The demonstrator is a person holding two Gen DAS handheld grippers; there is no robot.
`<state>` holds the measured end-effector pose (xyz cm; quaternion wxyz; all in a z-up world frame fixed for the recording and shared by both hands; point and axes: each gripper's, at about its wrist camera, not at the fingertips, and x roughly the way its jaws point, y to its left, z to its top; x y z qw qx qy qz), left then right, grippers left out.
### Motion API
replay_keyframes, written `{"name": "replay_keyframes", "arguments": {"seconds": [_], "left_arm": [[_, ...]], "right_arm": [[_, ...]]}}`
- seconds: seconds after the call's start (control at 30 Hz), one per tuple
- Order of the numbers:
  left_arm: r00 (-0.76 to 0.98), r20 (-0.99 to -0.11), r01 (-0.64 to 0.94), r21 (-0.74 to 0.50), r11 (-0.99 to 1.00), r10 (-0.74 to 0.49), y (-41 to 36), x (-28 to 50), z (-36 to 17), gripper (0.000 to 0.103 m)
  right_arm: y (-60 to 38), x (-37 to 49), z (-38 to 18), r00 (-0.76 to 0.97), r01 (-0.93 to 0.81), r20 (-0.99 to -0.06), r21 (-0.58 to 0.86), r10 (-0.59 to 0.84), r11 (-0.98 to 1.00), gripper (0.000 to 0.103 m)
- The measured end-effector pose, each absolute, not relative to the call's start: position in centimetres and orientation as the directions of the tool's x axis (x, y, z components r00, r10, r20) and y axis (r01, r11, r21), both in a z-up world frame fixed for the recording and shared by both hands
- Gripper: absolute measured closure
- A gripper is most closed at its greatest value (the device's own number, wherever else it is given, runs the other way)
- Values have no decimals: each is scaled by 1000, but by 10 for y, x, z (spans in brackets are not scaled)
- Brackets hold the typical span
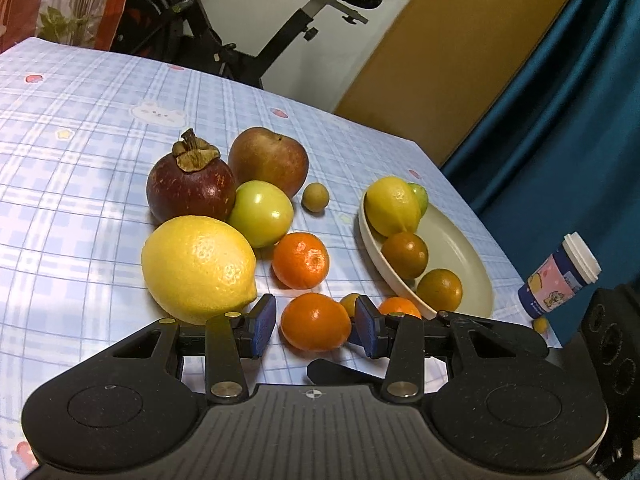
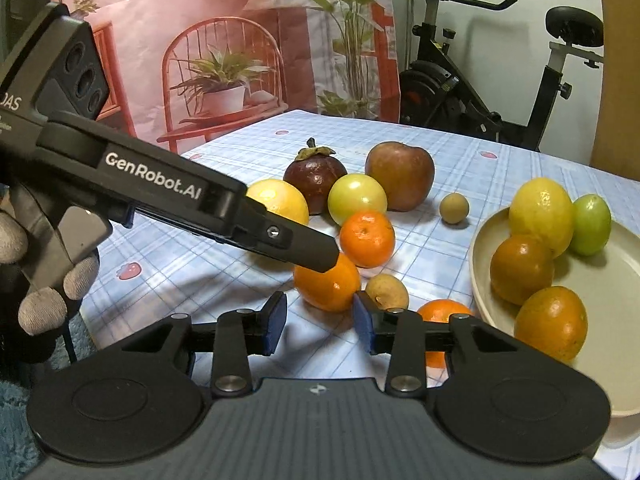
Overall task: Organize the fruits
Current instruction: 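Move the left gripper to a bright orange tangerine in the cluster, then close the left gripper around the tangerine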
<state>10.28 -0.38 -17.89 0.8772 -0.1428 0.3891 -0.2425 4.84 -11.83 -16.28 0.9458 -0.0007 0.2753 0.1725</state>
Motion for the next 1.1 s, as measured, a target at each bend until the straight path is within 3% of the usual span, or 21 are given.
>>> {"name": "replay_keyframes", "arguments": {"seconds": [1.1], "left_arm": [[527,-627,395,-417,818,-574,-17,94,-182,59]], "right_arm": [[-114,61,-166,784,-309,-545,73,298,948,58]]}}
